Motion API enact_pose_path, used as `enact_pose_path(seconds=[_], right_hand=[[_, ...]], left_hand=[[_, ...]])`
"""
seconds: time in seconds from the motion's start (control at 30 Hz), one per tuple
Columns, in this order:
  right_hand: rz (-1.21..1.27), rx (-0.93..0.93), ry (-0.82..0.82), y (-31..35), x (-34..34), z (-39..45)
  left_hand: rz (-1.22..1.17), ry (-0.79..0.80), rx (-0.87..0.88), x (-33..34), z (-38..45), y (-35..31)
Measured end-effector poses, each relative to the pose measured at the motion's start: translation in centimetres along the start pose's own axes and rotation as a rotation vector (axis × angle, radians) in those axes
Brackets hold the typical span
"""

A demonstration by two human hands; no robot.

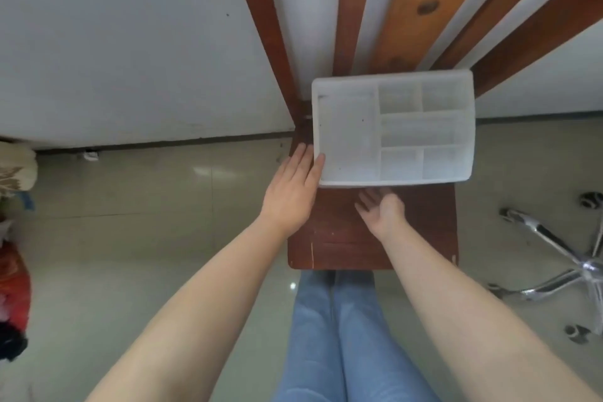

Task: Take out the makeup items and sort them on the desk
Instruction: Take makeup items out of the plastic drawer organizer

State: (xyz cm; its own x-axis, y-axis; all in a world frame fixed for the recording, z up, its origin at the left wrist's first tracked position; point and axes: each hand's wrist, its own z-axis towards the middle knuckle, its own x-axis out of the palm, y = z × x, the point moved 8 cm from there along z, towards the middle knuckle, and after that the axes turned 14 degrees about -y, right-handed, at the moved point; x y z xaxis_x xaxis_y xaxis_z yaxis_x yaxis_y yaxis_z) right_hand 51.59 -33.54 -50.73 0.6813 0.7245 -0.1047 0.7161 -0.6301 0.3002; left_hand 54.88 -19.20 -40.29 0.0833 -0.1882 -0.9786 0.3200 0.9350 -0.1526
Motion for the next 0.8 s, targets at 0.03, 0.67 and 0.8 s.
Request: enact_pose_path(seconds=[0.03,0.67,0.8], right_hand=[[0.074,0.032,0.017,0.0,0.4,0.4],[-0.438,0.012,-0.174,-4.7,-7.3,1.5],[-1.001,-0.175,-0.146,-3.6,-8.0,-0.6]], left_hand=[[-0.003,-0.035,0.018,0.1,0.0,0.1],[-0.065,-0.108,0.122,-0.1,-0.2,0.1],[-0.139,-0.087,0.032,-0.1,-0.9,-0.2]])
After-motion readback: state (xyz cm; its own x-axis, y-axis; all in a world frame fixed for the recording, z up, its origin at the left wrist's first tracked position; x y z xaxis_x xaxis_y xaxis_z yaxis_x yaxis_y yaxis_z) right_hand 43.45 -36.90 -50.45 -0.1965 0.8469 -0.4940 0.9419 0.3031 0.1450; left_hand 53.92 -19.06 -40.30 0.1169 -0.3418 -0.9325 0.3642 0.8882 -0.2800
